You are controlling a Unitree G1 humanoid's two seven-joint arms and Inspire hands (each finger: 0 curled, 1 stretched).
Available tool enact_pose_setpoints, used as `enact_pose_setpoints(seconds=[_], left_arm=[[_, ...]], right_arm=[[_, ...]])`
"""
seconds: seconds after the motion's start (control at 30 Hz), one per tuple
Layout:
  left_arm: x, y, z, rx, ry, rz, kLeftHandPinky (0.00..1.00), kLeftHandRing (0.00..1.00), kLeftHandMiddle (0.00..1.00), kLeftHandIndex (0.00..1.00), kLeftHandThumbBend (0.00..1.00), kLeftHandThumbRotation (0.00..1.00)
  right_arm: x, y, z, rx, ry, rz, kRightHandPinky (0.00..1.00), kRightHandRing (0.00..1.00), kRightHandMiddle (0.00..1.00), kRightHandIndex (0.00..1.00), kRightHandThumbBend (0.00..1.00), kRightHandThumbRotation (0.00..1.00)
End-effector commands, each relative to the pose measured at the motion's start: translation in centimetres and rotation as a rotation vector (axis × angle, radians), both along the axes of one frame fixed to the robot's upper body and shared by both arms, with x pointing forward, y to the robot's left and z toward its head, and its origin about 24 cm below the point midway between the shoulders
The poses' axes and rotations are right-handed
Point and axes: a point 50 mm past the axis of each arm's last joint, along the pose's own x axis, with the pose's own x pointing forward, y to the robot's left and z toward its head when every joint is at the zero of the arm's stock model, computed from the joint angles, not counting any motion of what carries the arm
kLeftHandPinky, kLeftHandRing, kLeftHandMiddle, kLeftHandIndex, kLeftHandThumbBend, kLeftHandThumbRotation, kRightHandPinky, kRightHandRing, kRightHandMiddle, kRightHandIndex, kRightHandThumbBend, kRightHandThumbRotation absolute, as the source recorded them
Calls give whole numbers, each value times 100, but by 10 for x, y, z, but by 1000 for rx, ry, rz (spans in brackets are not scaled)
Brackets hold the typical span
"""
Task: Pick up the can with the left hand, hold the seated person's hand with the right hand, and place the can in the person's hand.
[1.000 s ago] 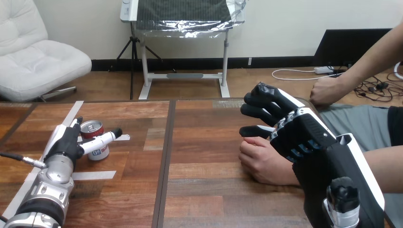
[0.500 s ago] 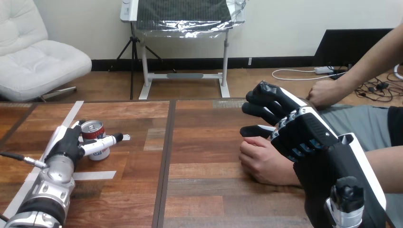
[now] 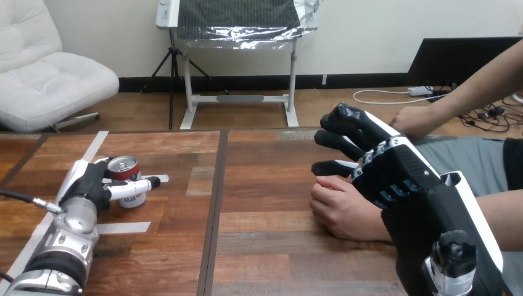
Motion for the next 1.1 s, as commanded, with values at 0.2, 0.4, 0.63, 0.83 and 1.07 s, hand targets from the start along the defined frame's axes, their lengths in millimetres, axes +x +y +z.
enact_pose_setpoints(seconds=[0.2,0.4,0.63,0.83,1.07], left_arm=[[22,-12,29,37,-106,-47,65,79,84,87,73,27],[23,-12,30,33,-109,-43,64,79,84,86,73,25],[23,-13,30,32,-124,-34,64,79,84,85,73,21],[23,-13,31,57,-160,-15,59,73,78,82,75,18],[23,-14,31,77,-185,4,48,63,69,78,75,16]], right_arm=[[3,2,15,20,-96,4,73,85,87,86,100,92],[2,2,15,19,-92,2,73,85,87,86,100,92],[2,2,15,22,-87,2,73,85,87,86,100,92],[2,2,15,24,-84,0,73,85,87,86,100,92],[3,2,15,23,-89,4,73,86,87,86,100,92]])
